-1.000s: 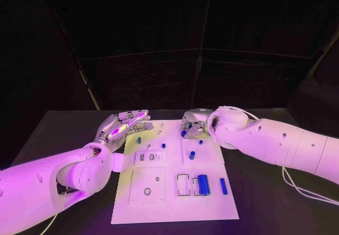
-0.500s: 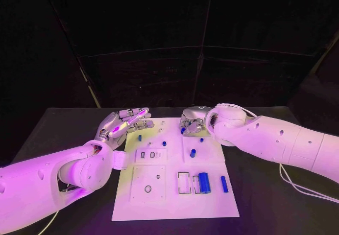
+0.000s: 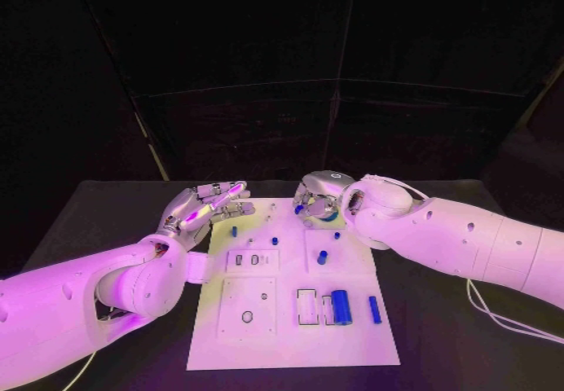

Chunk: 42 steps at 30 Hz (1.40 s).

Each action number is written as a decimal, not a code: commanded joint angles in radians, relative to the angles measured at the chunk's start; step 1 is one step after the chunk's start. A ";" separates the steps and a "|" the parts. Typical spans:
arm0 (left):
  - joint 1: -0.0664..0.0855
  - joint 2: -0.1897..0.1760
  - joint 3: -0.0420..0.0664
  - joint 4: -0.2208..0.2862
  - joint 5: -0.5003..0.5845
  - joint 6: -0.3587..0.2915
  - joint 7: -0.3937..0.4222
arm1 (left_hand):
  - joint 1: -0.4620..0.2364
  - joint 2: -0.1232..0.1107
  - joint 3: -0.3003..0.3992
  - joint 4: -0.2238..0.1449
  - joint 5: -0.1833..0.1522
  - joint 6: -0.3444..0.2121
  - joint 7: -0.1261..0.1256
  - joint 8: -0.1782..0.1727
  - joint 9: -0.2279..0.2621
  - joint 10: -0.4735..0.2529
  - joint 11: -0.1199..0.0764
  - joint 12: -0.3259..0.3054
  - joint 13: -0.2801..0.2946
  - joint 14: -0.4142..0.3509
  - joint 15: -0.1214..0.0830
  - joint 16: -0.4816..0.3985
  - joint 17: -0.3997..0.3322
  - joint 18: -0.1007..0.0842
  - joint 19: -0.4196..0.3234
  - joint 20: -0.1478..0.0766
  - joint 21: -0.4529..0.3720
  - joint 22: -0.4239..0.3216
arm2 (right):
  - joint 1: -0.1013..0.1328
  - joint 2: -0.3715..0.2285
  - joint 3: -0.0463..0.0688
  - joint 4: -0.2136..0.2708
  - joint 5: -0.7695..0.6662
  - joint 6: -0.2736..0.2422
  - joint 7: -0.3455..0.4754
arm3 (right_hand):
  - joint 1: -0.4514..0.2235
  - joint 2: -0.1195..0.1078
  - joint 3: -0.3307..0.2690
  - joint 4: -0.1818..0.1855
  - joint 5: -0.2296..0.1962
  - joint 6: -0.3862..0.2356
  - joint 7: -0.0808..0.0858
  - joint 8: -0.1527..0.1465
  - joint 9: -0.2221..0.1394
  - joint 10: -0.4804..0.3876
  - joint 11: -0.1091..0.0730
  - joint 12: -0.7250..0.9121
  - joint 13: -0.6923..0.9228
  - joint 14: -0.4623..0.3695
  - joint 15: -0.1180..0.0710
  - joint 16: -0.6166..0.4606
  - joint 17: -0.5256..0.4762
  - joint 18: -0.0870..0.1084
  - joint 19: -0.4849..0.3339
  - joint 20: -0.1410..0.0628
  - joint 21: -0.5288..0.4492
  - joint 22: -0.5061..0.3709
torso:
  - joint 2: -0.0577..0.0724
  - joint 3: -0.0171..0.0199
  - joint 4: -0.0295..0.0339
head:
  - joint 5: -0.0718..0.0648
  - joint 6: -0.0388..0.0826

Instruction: Assemble the parts on the task board

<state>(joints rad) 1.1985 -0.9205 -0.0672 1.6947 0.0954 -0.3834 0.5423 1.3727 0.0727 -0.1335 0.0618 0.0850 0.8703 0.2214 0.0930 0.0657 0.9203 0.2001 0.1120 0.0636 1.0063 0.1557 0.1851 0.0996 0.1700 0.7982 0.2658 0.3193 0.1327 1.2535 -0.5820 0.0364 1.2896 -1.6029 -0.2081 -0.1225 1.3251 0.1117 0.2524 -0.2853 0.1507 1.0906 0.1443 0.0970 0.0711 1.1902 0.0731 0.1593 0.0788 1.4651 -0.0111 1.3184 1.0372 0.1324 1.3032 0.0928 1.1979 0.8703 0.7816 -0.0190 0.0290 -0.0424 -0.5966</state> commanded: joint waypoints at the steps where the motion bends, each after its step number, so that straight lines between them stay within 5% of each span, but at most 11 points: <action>1: 0.002 -0.001 0.001 0.000 -0.008 0.006 0.001 | -0.005 0.005 0.001 -0.005 -0.003 0.000 0.034 -0.005 -0.001 -0.004 0.005 -0.004 -0.001 0.007 0.001 0.003 -0.001 0.014 0.007 0.001 0.004 0.001 | 0.003 0.021 0.001 -0.024 0.006 -0.126 -0.021 | -0.008 -0.015 0.016 0.001 -0.008 0.004 0.002 -0.002 -0.001 0.010 -0.003 -0.004 0.001 0.026 -0.003 0.005 -0.001 -0.007 0.004 -0.003 0.007 0.004 | 0.002 0.0000 0.0069 | 0.001 0.004; 6: 0.002 -0.001 0.001 -0.002 -0.008 0.005 0.001 | -0.005 0.006 0.001 -0.006 -0.003 0.000 0.034 -0.006 -0.001 -0.004 0.005 -0.004 -0.001 0.007 0.001 0.003 -0.001 0.014 0.007 0.002 0.003 0.000 | 0.005 0.064 0.001 -0.069 0.015 -0.138 -0.019 | -0.015 -0.023 0.032 0.004 -0.018 0.001 0.004 -0.006 -0.002 0.007 -0.001 -0.009 0.001 0.026 -0.002 0.007 -0.001 -0.007 0.002 -0.001 0.011 0.008 | 0.003 -0.0025 0.0084 | 0.008 0.006; 20: 0.004 0.004 0.001 -0.014 -0.008 0.002 0.002 | -0.005 0.006 0.001 -0.006 -0.003 -0.001 0.035 -0.006 -0.001 -0.005 0.005 -0.005 -0.001 0.006 0.001 0.002 -0.001 0.013 0.007 0.002 0.003 0.000 | 0.006 0.178 0.001 -0.180 0.019 -0.095 -0.042 | -0.030 -0.035 0.052 0.010 -0.030 -0.005 0.006 -0.013 -0.003 -0.003 0.003 -0.017 -0.001 0.025 0.001 0.008 -0.004 -0.007 -0.002 0.002 0.012 0.007 | 0.005 -0.0021 0.0064 | 0.022 0.005; 42: 0.008 0.007 0.001 -0.017 -0.008 0.000 0.001 | -0.005 0.007 0.001 -0.007 -0.003 -0.001 0.035 -0.007 -0.001 -0.005 0.006 -0.006 -0.001 0.005 0.002 0.001 -0.002 0.013 0.006 0.002 0.002 -0.001 | 0.006 0.224 0.000 -0.225 0.019 -0.021 -0.045 | -0.037 -0.043 0.063 0.013 -0.037 -0.010 0.007 -0.017 -0.004 -0.009 0.006 -0.022 -0.002 0.025 0.003 0.009 -0.003 -0.006 -0.005 0.004 0.013 0.006 | 0.006 -0.0019 0.0055 | 0.025 0.000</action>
<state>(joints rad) 1.2049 -0.9146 -0.0673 1.6769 0.0950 -0.3857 0.5384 1.3727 0.0726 -0.1335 0.0618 0.0850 0.8703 0.2213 0.0894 0.0658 0.9166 0.2039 0.1120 0.0636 1.0062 0.1558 0.1851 0.0984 0.1699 0.7981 0.2659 0.3193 0.1326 1.2570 -0.3596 0.0362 1.0656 -1.5843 -0.2549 -0.1657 1.2895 0.0759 0.3108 -0.2719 0.1195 1.0835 0.1481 0.0829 0.0667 1.1860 0.0773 0.1419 0.0779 1.4651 -0.0110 1.3225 1.0342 0.1319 1.3030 0.0929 1.2043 0.8771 0.7868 -0.0208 0.0337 -0.0173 -0.5962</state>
